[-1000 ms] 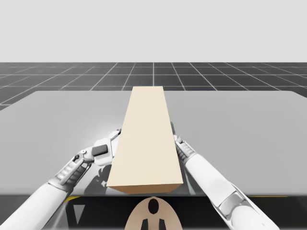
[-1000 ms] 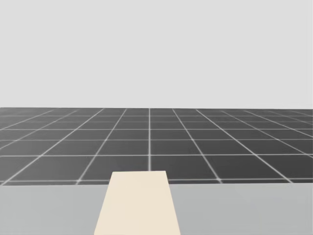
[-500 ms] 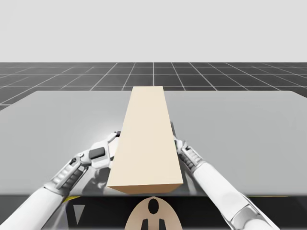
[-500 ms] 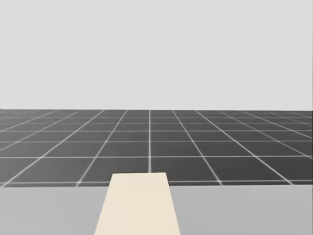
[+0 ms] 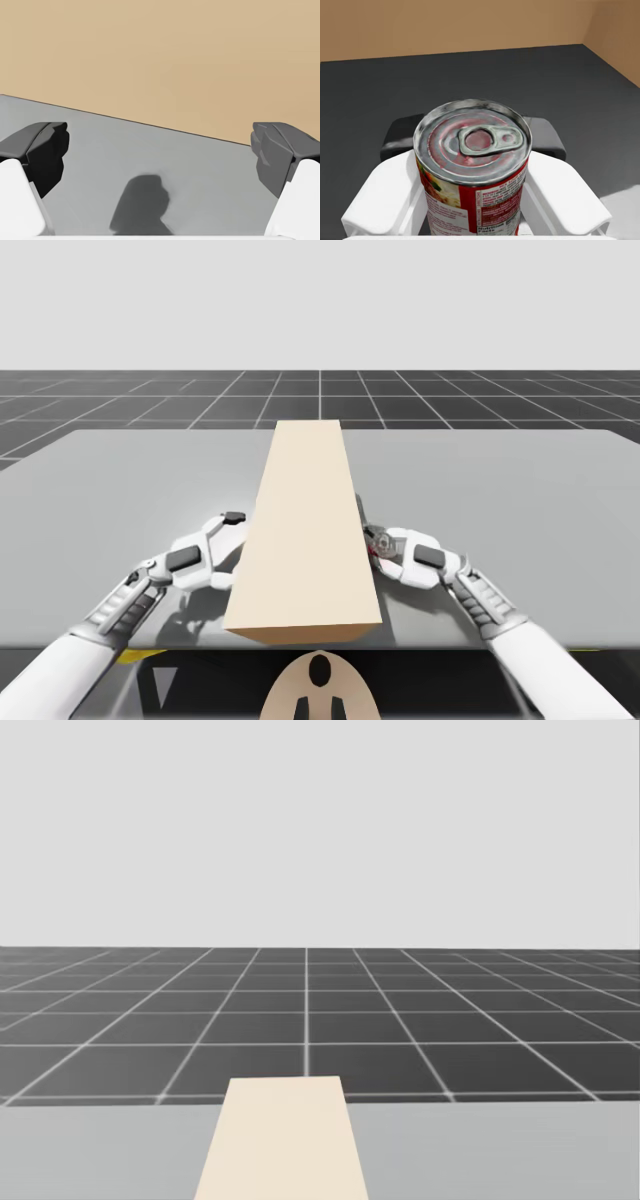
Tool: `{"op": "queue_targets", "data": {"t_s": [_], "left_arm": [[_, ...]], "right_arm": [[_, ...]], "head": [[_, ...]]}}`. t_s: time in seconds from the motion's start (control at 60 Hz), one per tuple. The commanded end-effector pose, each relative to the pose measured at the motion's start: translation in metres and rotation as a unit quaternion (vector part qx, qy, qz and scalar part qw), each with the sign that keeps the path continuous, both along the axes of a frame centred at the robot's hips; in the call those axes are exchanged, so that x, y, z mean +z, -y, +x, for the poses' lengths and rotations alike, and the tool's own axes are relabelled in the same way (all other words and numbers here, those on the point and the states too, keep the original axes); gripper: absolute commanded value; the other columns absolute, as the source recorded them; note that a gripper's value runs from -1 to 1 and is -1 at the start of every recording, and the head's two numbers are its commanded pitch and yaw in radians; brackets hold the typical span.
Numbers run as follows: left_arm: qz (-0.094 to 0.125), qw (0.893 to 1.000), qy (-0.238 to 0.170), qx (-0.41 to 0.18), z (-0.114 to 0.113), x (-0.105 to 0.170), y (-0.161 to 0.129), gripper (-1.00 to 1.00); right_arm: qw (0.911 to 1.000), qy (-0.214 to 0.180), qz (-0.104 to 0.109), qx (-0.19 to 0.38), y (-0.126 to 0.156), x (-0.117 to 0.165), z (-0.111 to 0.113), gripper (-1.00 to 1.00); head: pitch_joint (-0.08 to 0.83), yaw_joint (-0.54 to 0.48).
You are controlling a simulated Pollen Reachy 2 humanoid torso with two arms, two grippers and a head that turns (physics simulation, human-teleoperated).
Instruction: Retrieve the object from inside the box.
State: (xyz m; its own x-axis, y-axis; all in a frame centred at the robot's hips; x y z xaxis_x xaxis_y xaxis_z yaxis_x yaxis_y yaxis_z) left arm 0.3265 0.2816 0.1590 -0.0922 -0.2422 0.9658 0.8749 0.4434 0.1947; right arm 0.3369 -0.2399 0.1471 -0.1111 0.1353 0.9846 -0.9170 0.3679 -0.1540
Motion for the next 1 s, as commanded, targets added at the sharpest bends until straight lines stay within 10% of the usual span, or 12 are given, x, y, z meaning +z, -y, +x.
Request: {"op": "queue_targets", "data": {"t_s": [0.017,0.417,0.833,1.0], "left_arm": [[-0.007,1.000,0.002,0.018,0.002,0.001,-0.013,-1.00],[-0.020,0.999,0.006,0.044,0.003,0.005,-0.032,-1.00],[-0.018,0.999,0.007,0.049,0.003,0.005,-0.033,-1.00],[-0.016,0.999,0.007,0.047,0.004,0.004,-0.032,-1.00]], "right_arm": [[0.9975,0.041,0.018,-0.054,0.046,0.031,-0.003,1.00],[0.9898,0.059,0.025,-0.128,0.114,0.050,-0.006,1.00],[0.9675,0.107,0.056,-0.222,0.166,0.129,0.024,1.00],[0.9573,0.128,0.028,-0.258,0.157,0.163,0.040,1.00]], "head": [[0.000,-0.03],[-0.003,-0.03],[-0.008,-0.04],[-0.008,-0.04]]}}
